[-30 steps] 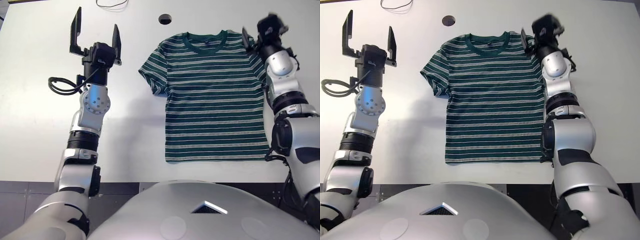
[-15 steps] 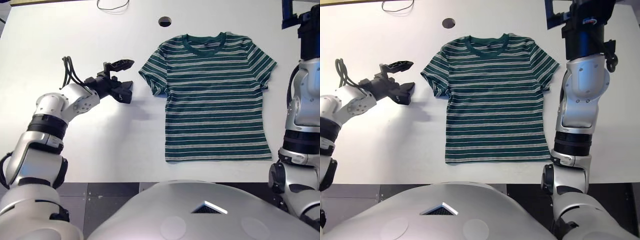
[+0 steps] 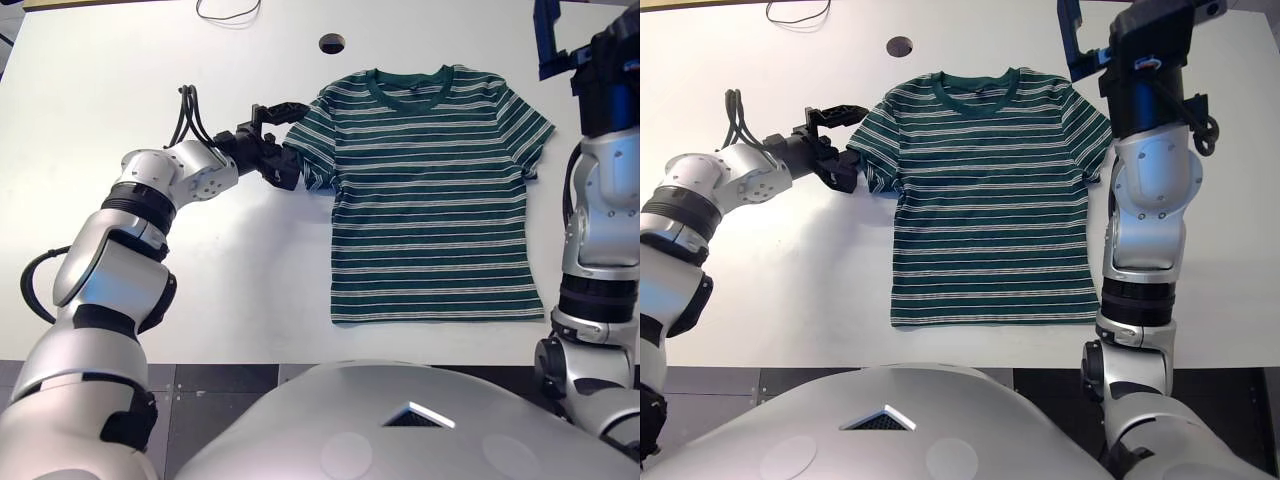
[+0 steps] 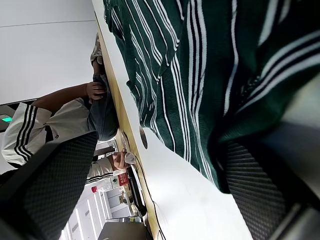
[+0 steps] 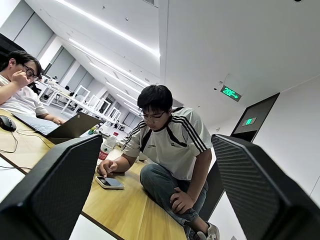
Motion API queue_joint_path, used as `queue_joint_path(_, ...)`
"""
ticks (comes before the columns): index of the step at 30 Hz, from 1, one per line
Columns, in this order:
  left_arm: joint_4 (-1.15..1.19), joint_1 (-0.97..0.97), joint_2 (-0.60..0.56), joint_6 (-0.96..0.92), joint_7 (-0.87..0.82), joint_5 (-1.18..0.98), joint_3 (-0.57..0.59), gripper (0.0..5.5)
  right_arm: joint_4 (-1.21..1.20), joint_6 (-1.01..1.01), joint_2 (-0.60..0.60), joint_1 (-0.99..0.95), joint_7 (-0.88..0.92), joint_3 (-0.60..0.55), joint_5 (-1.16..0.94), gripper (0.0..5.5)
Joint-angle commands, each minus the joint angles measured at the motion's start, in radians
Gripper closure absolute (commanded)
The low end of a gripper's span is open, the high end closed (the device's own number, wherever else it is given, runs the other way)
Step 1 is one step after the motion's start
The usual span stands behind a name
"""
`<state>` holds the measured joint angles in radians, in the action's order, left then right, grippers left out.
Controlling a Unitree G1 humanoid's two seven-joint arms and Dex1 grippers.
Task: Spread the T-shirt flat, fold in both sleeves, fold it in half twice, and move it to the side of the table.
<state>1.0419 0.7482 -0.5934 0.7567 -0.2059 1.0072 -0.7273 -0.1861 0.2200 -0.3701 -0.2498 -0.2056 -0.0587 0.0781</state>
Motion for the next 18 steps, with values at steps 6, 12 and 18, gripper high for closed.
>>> queue_joint_path(6,0.092,-0.03,0.002,-0.036,0.014,0.022,-0.061,1.68,-0.005,-0.01,0.0,0.012,-0.003,-0.004,0.001,1.5)
queue_joint_path(12,0.123,-0.045,0.008,-0.047,0.026,0.009,-0.071,2.88,-0.008,-0.007,0.001,0.017,-0.003,-0.003,0.001,1.5)
queue_joint_path(18,0.119,-0.044,0.023,-0.032,0.027,-0.003,-0.085,3.96,-0.023,-0.01,-0.002,0.023,-0.005,-0.009,-0.004,1.5)
